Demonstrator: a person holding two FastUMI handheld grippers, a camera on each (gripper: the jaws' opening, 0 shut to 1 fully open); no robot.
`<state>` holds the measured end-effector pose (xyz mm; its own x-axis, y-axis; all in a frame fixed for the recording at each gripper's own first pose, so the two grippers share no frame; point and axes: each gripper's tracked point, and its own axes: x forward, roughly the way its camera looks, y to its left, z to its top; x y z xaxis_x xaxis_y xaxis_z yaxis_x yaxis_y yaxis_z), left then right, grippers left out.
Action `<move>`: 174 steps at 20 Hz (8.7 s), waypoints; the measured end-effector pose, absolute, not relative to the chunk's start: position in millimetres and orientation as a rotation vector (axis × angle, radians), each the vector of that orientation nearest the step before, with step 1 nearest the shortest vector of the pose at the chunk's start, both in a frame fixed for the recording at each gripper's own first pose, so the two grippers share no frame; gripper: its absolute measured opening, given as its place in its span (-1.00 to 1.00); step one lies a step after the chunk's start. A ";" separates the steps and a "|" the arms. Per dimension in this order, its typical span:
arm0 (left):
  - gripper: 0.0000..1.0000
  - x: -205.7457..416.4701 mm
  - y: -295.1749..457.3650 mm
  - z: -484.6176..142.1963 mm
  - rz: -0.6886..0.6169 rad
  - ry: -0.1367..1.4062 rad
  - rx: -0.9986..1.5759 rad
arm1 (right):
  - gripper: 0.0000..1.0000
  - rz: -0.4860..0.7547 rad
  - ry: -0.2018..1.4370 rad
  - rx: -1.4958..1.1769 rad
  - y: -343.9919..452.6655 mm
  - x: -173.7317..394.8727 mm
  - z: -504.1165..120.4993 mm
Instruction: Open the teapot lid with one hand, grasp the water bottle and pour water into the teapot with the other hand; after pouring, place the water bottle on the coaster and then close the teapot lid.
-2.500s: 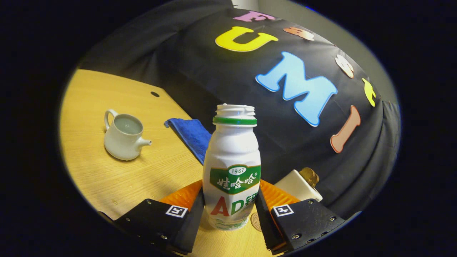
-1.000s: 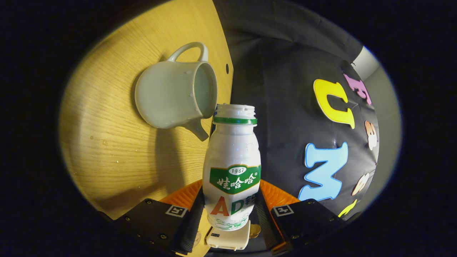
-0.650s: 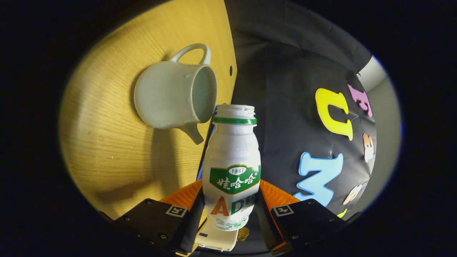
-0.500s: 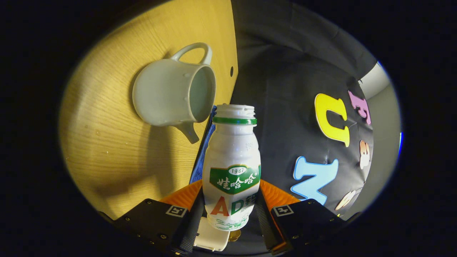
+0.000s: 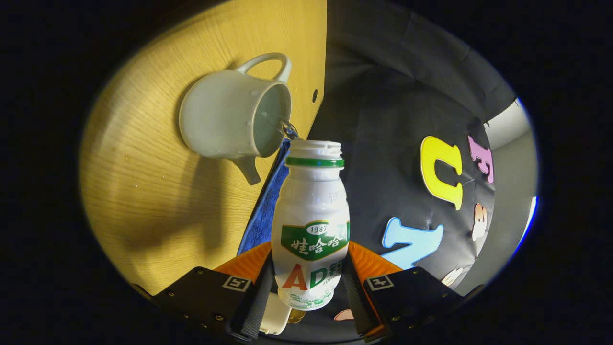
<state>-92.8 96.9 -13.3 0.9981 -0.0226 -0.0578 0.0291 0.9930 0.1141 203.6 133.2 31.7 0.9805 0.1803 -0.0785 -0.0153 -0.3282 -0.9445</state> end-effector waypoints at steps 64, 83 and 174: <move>-0.68 -96.9 131.8 -0.4 0.048 0.046 0.112 | 0.44 0.231 -0.091 -1.618 129.7 206.1 22.7; -0.68 98.9 110.6 65.4 -0.075 -0.030 0.011 | 0.44 0.265 0.126 -0.217 35.7 93.9 52.8; 1.00 46.7 40.3 9.2 -0.071 0.009 -0.106 | 0.90 -0.050 0.072 0.044 -47.5 57.0 32.4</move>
